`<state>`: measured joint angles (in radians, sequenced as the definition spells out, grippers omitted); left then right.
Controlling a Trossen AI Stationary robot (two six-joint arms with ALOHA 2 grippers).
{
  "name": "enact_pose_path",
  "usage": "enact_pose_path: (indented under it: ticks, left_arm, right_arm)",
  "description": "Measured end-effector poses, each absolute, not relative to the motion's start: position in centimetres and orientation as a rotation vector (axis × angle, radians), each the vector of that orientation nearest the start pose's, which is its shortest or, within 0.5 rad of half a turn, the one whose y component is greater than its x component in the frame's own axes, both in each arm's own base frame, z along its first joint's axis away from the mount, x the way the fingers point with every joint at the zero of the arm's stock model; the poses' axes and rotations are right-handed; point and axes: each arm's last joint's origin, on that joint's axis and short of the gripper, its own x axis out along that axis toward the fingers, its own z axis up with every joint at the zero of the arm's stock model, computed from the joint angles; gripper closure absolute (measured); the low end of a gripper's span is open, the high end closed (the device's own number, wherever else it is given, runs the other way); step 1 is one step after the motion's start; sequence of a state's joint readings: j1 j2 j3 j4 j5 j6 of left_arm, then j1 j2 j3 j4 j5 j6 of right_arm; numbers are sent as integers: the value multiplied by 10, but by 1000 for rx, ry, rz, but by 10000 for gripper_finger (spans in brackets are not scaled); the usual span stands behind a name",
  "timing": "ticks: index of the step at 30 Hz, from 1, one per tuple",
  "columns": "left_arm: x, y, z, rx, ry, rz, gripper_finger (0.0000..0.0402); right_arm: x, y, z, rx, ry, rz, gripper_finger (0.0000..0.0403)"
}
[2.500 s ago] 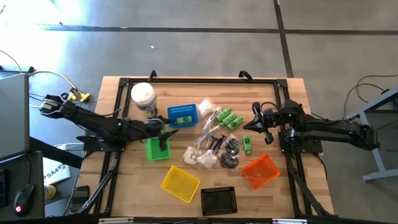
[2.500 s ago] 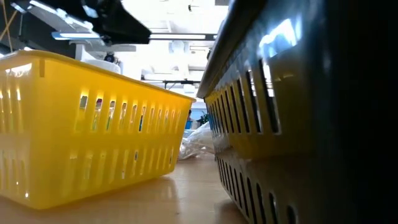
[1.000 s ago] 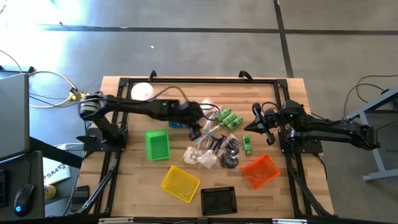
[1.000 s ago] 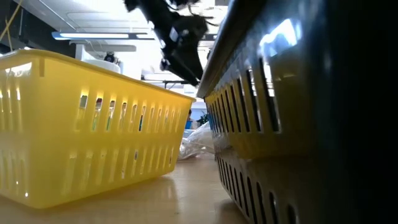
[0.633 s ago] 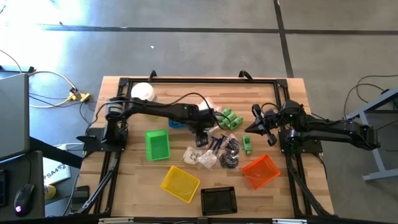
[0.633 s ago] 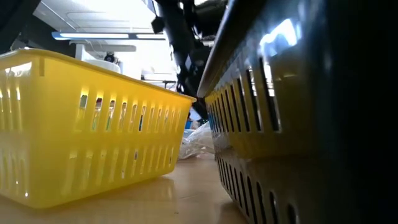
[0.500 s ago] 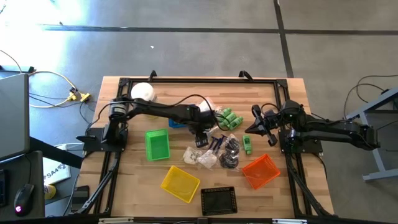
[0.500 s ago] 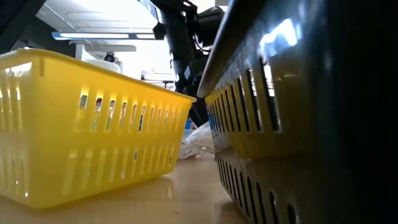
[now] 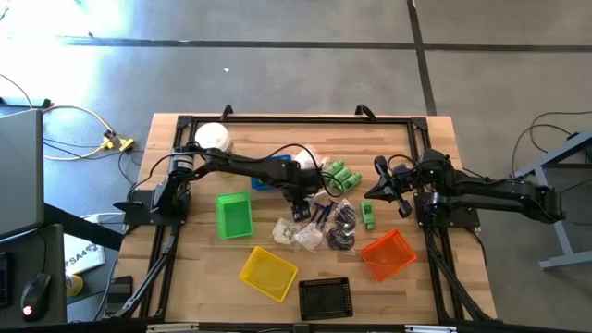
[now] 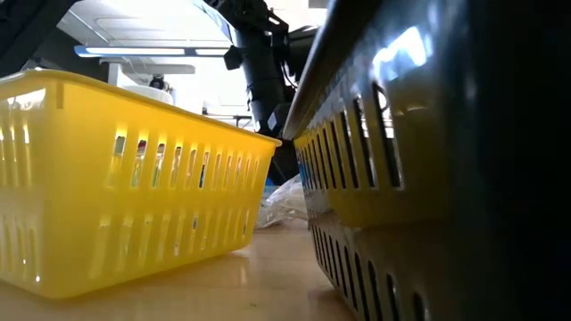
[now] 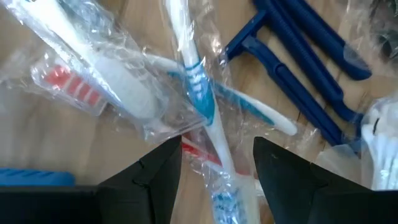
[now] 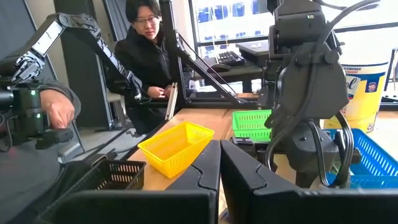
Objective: Pick & Place Travel size toiletries
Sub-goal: Put the blue toothbrush into the green bin
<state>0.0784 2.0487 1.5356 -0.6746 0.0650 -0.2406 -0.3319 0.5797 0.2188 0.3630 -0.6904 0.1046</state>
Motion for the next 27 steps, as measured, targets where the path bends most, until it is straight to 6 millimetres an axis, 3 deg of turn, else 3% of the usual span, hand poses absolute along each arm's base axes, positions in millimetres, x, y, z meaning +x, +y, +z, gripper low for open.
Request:
enact_pose_path:
  ticks: [16, 21, 27]
  left_arm:
    - [422, 32, 175, -265, 1173, 142, 213]
    - [422, 31, 175, -260, 1176, 139, 256]
    - [422, 31, 175, -246, 1178, 129, 338]
  right_arm:
    - [138, -28, 218, 107, 19, 358, 399]
    - [138, -28, 218, 112, 22, 358, 399]
    - [138, -28, 217, 113, 23, 356, 399]
